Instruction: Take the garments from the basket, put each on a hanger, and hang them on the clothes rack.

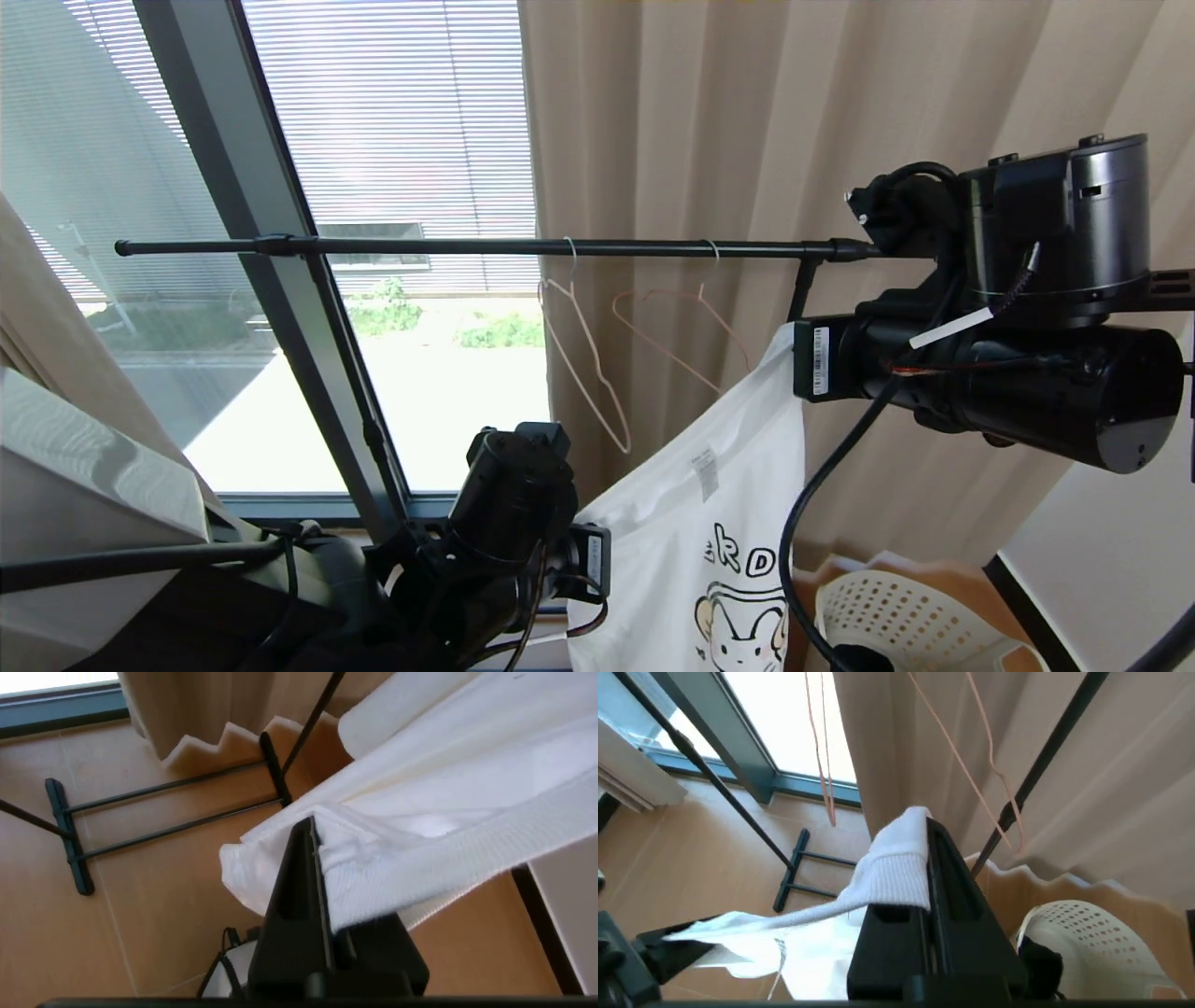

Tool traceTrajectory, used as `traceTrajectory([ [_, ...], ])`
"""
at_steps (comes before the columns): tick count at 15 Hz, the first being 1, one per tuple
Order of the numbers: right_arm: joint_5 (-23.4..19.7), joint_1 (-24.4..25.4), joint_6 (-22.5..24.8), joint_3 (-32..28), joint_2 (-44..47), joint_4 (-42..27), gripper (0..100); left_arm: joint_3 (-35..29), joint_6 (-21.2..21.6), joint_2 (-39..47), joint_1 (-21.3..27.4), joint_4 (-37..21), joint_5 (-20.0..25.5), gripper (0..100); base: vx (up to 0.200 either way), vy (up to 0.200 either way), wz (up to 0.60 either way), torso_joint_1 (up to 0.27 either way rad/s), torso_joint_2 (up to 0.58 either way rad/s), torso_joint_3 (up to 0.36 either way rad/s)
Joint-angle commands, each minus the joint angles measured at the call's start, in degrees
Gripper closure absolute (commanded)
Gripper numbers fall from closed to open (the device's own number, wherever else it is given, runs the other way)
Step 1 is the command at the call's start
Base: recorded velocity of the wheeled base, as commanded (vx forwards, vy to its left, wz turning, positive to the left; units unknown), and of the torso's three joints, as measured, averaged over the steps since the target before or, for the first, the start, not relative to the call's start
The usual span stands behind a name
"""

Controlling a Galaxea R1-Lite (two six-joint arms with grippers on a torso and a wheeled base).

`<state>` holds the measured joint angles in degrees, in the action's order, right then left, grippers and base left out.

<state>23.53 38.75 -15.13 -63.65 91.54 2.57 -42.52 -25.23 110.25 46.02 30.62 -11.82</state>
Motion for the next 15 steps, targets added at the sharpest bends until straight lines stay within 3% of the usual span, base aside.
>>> traceTrajectory([
  [1,1.3,-0.3,1.9,2.3,-0.1,0.0,100,0.1,0.0,-1.6,-0.1,0.0,0.0,100,0.000,0.000,0.00,0.000,0.00,0.000],
  [4,3.4,-0.3,10.2,7.5,-0.3,0.0,100,-0.4,1.2,-2.7,-0.1,-3.6,0.0,100,0.000,0.000,0.00,0.000,0.00,0.000],
  [5,3.5,-0.3,12.0,8.5,-0.1,0.1,100,-0.6,3.6,-4.2,-0.9,-6.3,0.0,100,0.000,0.000,0.00,0.000,0.00,0.000],
  [7,3.5,0.1,12.3,9.4,0.8,-0.3,100,-4.1,8.6,-7.3,-2.9,-12.8,0.0,100,0.000,0.000,0.00,0.000,0.00,0.000],
  [9,4.8,0.7,12.3,9.8,2.9,-0.2,100,-11.5,9.6,-10.0,-3.0,-24.5,0.1,100,0.000,0.000,0.00,0.000,0.00,0.000],
  [11,7.8,1.1,12.2,9.8,4.5,0.0,100,-17.2,9.6,-9.9,-3.3,-32.0,0.3,100,0.000,0.000,0.00,0.000,0.00,0.000],
  [15,9.2,1.8,12.6,10.6,5.6,0.0,100,-20.3,10.4,-9.3,-3.3,-36.9,0.3,100,0.000,0.000,0.00,0.000,0.00,0.000],
])
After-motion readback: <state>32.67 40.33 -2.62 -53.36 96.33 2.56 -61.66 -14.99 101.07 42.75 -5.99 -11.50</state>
